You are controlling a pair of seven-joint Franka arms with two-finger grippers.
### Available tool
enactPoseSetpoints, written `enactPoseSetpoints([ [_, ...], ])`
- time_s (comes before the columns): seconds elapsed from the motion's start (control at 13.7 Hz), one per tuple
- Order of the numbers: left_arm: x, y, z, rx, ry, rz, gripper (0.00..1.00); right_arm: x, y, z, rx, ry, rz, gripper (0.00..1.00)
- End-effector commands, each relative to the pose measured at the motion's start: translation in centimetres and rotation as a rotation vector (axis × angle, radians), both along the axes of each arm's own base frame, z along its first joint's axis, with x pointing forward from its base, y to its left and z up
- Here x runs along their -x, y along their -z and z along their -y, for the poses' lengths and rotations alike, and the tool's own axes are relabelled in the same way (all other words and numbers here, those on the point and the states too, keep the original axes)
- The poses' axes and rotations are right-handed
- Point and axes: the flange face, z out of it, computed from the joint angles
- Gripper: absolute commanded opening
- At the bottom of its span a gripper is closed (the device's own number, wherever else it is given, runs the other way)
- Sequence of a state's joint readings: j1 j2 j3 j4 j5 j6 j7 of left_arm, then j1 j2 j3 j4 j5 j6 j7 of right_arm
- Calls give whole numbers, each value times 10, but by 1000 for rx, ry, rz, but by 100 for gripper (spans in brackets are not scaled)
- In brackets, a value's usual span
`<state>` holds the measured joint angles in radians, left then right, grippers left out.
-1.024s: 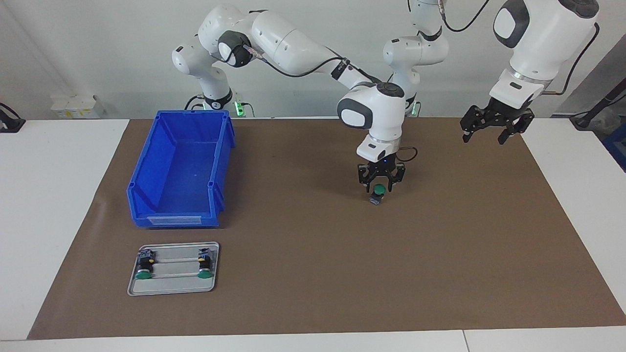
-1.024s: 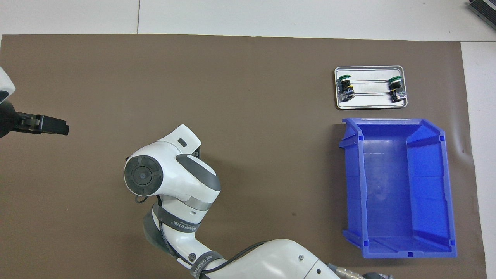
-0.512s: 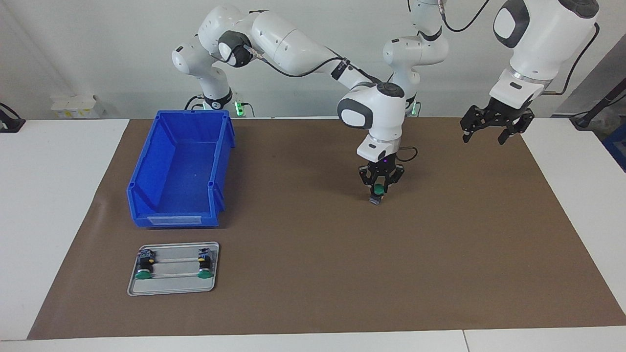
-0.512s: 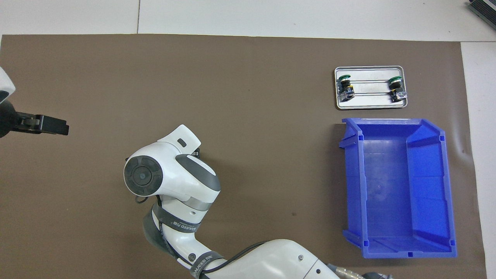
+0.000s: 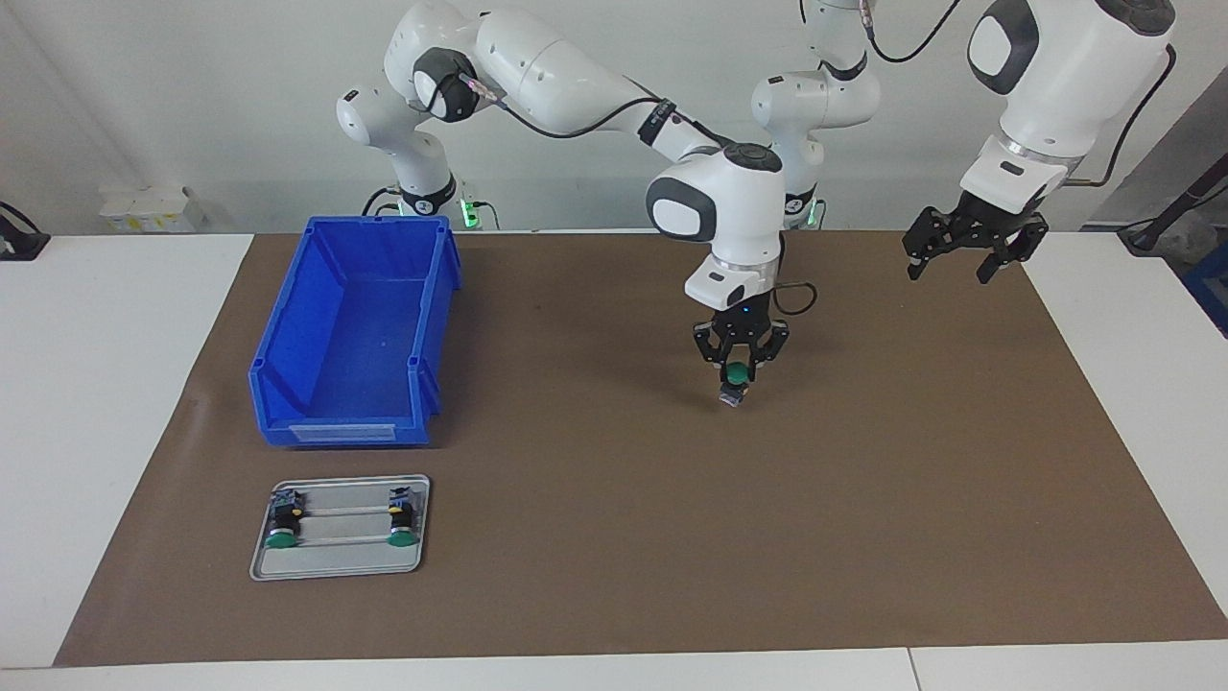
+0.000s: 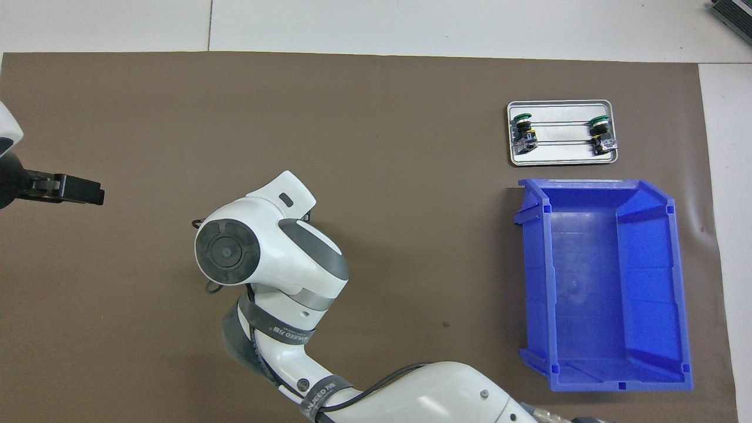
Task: Place and press button with both arms
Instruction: 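Carry the button with the right gripper over the blue bin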
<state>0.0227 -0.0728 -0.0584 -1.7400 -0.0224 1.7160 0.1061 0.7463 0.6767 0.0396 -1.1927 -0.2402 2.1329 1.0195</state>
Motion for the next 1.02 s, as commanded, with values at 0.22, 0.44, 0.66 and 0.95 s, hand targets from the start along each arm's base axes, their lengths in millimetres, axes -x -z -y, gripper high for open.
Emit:
enactPoseSetpoints([
  [0.22, 6, -2, -3, -13, -14, 1, 100, 10, -53, 175, 56, 161, -31, 0],
  [0.44, 6, -2, -3, -13, -14, 1, 100, 7, -79, 248, 60, 229, -4, 0],
  [0.66, 6, -2, -3, -13, -14, 1, 100, 16, -102, 323, 100, 186, 2, 0],
  [0.95, 6, -2, -3, -13, -14, 1, 100, 32, -102, 398, 174, 97, -27, 0],
])
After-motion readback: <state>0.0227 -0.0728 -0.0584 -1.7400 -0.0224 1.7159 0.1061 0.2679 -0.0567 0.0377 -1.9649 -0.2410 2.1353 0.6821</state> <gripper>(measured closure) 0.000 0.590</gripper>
